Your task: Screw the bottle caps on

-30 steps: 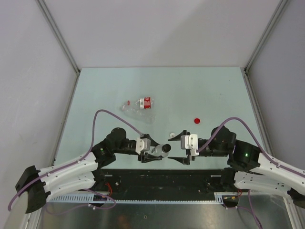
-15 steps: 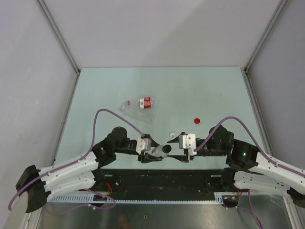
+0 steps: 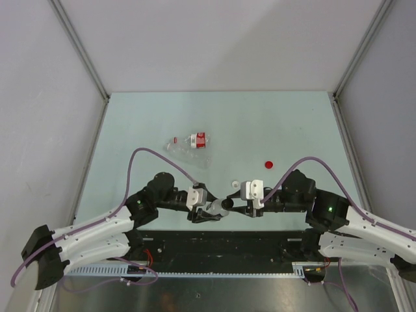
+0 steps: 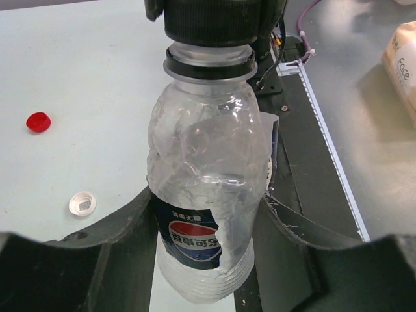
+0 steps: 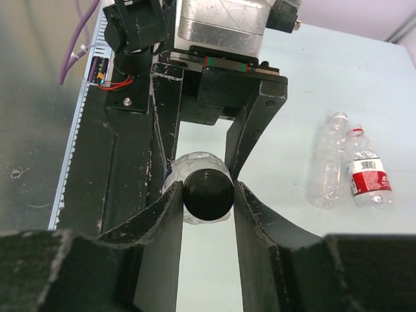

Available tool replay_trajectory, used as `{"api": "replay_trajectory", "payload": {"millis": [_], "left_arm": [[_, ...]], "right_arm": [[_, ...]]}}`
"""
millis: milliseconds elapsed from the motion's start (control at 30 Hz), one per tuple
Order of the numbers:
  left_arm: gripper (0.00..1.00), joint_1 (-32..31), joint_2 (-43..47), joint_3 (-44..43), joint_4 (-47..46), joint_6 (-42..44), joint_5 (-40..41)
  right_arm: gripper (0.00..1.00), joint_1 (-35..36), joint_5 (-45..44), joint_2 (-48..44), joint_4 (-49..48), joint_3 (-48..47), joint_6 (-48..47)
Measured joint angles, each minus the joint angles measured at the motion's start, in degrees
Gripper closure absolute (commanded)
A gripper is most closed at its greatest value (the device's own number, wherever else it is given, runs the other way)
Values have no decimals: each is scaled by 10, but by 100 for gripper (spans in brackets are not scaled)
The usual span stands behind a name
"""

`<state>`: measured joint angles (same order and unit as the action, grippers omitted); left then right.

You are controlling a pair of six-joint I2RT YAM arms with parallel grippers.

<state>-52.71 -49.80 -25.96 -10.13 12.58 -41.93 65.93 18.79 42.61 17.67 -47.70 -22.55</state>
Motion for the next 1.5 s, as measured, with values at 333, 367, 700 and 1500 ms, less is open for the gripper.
{"api": "replay_trajectory", "payload": {"millis": [333, 367, 700, 1500], "left_arm": [[100, 0, 26, -28, 40, -2, 122], [100, 0, 25, -31, 40, -3, 147], [100, 0, -45, -64, 37, -5, 309], [100, -5, -61, -12, -78, -86, 313]], "right_arm": [[98, -1, -143, 27, -48, -7, 177], [99, -2, -174, 33, -56, -8, 211], [100, -6, -436, 111, -83, -17, 516], [2, -9, -405, 119, -34, -63, 540]]}}
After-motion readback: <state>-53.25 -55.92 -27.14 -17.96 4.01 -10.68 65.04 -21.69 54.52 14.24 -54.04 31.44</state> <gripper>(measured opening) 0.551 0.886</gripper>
